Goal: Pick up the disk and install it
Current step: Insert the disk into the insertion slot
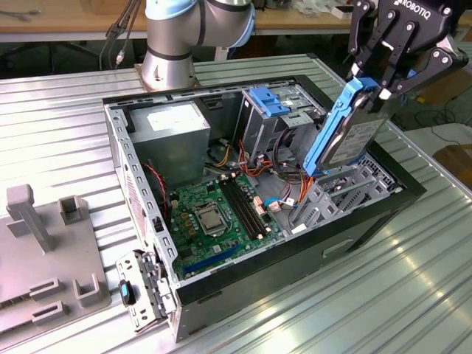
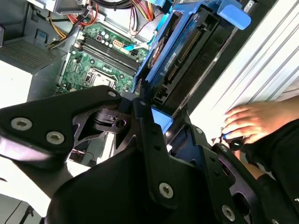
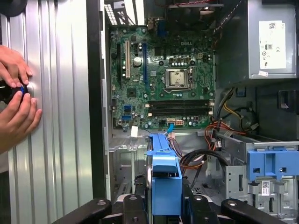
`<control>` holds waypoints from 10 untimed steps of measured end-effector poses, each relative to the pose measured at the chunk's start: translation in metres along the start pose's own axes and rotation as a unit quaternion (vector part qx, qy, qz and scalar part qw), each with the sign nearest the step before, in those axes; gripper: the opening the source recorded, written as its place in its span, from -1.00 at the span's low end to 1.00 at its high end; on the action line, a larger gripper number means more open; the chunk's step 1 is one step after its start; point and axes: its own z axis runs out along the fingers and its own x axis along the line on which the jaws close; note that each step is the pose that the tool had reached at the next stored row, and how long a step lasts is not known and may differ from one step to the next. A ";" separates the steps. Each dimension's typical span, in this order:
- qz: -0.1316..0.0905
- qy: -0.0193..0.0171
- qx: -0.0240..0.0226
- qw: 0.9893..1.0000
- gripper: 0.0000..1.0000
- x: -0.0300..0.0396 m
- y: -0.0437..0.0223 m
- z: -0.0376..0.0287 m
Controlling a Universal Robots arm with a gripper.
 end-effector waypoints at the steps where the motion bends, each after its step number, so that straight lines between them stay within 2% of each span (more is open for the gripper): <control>1: -0.004 0.000 0.000 1.000 -0.26 -0.0001 -0.0015 0.0002; 4: -0.021 -0.001 0.000 1.000 -0.26 -0.0001 -0.0051 0.0011; 7: -0.023 -0.001 0.000 1.000 -0.26 -0.0002 -0.0089 0.0015; 10: -0.023 -0.001 0.000 1.000 -0.26 -0.0005 -0.0197 0.0022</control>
